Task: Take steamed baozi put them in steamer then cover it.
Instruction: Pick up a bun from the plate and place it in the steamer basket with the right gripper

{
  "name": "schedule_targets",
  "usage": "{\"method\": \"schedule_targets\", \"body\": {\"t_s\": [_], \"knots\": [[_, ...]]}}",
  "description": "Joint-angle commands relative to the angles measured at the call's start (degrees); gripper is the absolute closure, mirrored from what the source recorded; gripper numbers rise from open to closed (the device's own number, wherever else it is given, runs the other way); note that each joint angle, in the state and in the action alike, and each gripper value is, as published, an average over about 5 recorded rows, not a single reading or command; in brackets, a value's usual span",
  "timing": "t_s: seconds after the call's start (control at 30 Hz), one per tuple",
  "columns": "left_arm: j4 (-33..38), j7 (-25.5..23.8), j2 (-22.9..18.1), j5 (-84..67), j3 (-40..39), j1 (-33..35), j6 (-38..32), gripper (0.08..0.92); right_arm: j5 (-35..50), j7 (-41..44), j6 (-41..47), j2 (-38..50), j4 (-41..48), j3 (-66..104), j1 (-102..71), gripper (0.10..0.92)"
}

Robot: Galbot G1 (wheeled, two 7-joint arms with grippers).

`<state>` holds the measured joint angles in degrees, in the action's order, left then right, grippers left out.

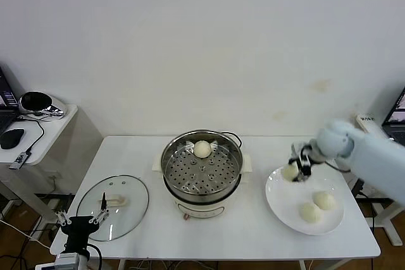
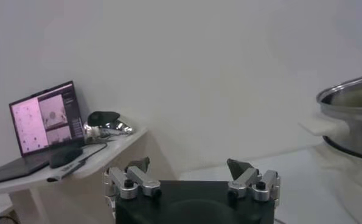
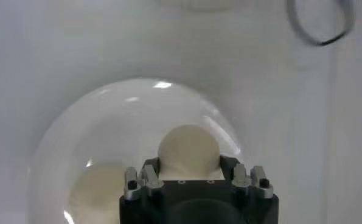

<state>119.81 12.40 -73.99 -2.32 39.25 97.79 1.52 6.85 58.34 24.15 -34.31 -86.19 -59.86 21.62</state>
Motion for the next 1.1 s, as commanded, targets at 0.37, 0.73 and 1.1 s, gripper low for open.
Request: {"method": "schedule_targets", "body": {"t_s": [0.37, 0.73, 1.1], "knots": [[-0.57, -0.28, 0.06, 0.16, -0.44, -0.97, 0.39, 0.177, 29.87, -11.6, 17.09, -32.73, 1.71, -14.31, 17.61, 0.397], [-0.21, -0.14, -1.51, 0.89, -0.91, -1.14, 0.18, 0.177, 27.06, -11.87, 17.59, -44.49, 14.07, -15.05, 9.57, 0.397], [-0.13, 0.01, -1.83, 0.87, -0.78, -1.1, -0.07, 0.177, 25.39, -12.11, 17.57, -47.02, 18.22, -14.91, 5.59, 0.395]]}}
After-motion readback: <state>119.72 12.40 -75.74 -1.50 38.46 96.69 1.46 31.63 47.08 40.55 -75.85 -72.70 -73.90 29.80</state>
